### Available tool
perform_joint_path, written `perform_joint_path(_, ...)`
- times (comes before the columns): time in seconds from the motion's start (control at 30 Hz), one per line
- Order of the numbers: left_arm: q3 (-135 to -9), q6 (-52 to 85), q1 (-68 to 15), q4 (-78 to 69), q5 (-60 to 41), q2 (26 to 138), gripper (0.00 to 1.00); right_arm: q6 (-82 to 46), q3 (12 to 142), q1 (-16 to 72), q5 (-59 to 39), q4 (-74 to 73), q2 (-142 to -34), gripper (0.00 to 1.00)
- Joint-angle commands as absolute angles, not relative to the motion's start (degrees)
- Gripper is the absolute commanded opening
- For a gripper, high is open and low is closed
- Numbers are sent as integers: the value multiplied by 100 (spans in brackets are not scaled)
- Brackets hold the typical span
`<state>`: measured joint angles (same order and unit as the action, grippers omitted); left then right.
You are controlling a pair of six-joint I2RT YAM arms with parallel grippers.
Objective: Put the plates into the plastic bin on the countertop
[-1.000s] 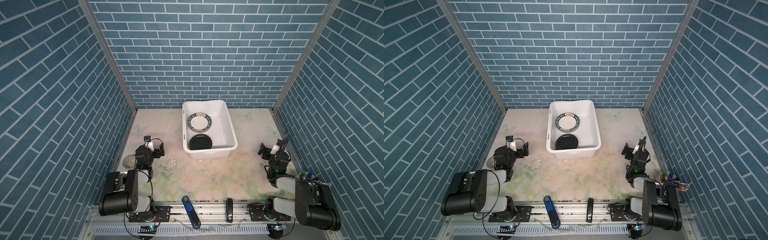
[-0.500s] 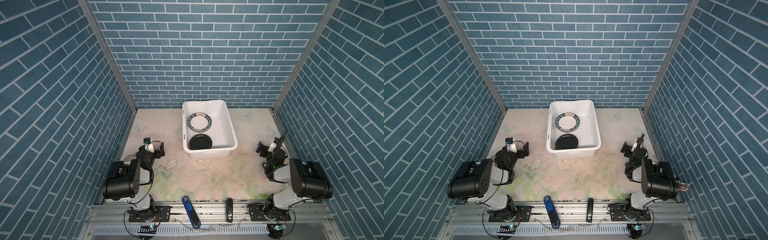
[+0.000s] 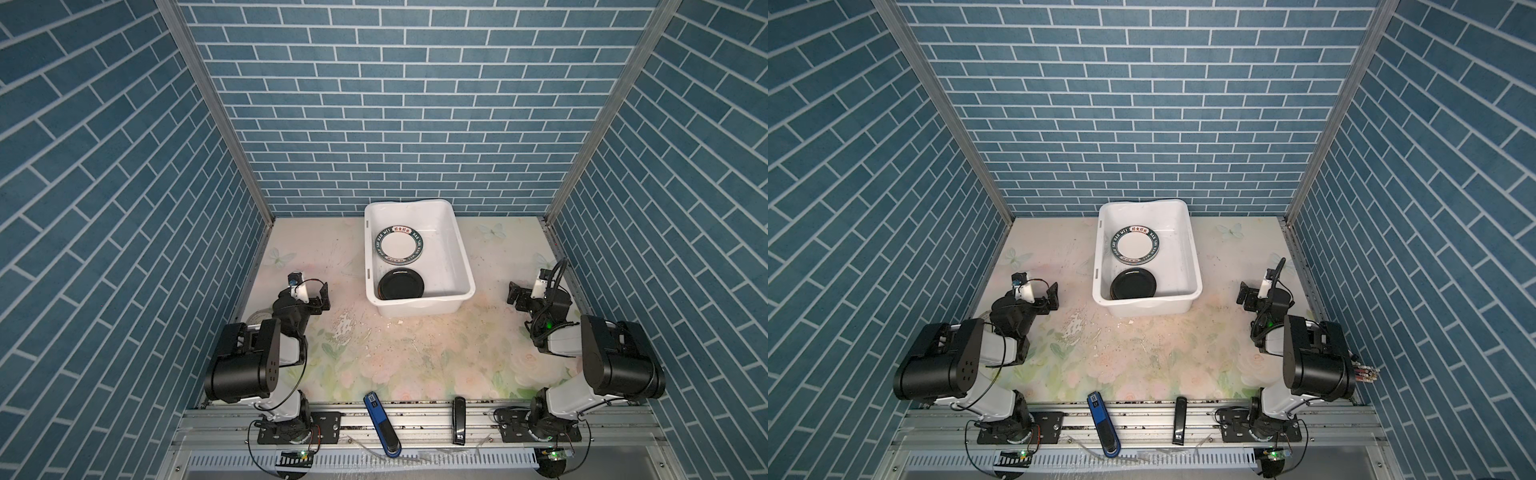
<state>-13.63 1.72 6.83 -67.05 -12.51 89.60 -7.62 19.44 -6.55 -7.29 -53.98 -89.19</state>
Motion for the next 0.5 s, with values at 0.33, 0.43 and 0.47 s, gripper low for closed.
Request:
perform_joint_path(0.33, -1417, 108, 653, -6680, -1213, 8895, 100, -441, 2166, -644, -827, -5175, -8856, 99)
perform_joint_path(0.43, -1415, 109, 653, -6679, -1213, 8895, 100, -427, 2182, -598, -752, -5131, -8853, 99)
perform_joint_path(0.47, -1423, 110, 650, -6675, -1213, 8895, 99, -416, 2173, -593, -748, -5150, -8852, 99)
